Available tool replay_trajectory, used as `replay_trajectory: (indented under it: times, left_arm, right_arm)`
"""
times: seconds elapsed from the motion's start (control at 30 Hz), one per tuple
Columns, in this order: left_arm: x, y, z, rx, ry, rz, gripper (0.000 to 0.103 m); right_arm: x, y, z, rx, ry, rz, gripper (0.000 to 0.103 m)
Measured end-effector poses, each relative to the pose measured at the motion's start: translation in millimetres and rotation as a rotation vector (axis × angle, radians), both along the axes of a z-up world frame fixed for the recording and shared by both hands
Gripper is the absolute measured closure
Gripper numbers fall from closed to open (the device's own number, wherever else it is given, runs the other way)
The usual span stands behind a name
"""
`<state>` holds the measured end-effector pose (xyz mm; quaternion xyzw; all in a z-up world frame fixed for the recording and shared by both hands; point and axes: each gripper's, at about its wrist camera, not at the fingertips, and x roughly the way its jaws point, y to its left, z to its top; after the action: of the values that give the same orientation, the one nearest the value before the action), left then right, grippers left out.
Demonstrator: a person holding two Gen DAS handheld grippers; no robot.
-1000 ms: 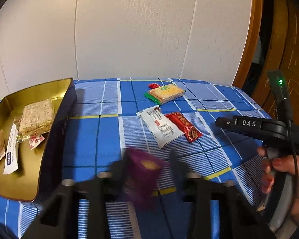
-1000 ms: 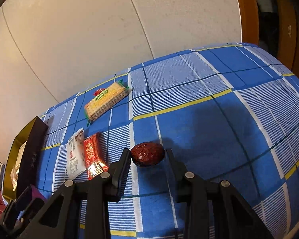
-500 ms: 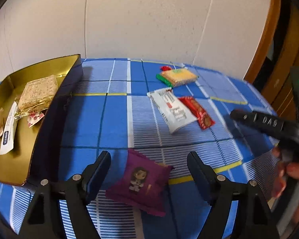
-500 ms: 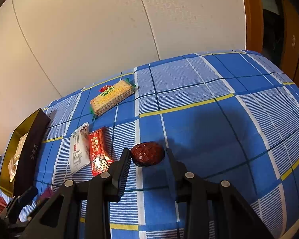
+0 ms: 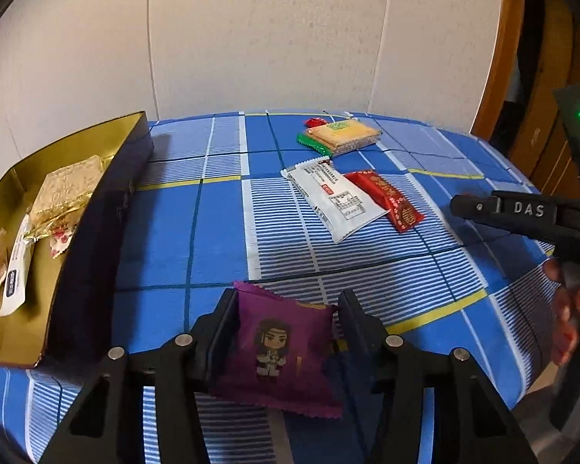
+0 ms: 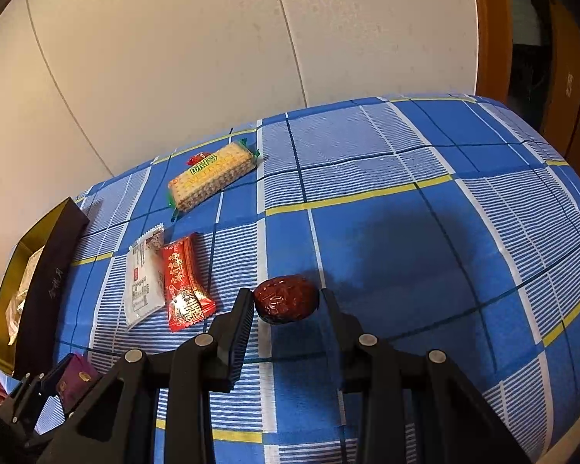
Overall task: Organize snacks
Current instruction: 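Lift the purple pouch with the left tool while the right tool holds the red date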
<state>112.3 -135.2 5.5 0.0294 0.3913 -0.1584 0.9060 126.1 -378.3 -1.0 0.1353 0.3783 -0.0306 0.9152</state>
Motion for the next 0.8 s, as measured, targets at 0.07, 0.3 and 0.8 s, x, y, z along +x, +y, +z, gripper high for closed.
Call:
replay_trajectory:
  times: [0.07, 0.3, 0.8]
  left_arm:
    - [-2, 1, 4, -0.014, -0.010, -0.007, 0.051]
    - [-4, -1, 23, -0.075, -0.037, -0.023, 0.051]
    - [-16, 23, 80, -0.150, -0.148, -0.022, 0.051]
  right_arm:
    - [0, -1, 1, 0.005, -0.004, -0.001, 0.068]
    - [1, -2, 2, 0.018, -0.015, -0.010, 0.068]
    - [-3, -8, 3, 0.071, -0.033, -0.033, 0.069]
